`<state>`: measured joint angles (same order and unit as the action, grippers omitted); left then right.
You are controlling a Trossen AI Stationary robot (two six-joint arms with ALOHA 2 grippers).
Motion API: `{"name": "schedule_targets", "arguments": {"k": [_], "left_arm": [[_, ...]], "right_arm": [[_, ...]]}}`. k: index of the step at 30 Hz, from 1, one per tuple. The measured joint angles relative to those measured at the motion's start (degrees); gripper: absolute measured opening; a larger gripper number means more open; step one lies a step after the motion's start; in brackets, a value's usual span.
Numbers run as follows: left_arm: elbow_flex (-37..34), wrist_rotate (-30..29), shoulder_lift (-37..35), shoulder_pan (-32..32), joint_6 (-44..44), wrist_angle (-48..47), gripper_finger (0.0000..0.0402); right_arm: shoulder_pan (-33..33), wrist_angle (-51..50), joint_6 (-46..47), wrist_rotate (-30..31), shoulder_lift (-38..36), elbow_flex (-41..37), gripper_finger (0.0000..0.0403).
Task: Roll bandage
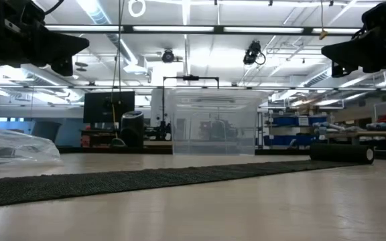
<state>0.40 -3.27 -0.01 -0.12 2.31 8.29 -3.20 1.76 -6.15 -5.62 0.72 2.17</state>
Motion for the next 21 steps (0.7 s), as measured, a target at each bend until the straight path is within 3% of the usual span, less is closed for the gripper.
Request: {"name": "schedule_targets", "arguments": {"k": [9,14,21], "left_arm": [[0.0,0.0,0.0,0.0,0.0,0.0,0.0004],[0.0,0.0,0.0,0.0,0.0,0.0,0.0004],[0.0,0.0,0.0,0.0,0.0,1.3,0.0004]], "right_arm": [[0.3,10.0,6.9,-1.8,0.0,0.0,0.0007],[0.3,19.5,2.1,-1.4,0.0,0.0,0.0006],[0.1,21.2,4.7,1.4,1.1,0.0,0.0007]]}}
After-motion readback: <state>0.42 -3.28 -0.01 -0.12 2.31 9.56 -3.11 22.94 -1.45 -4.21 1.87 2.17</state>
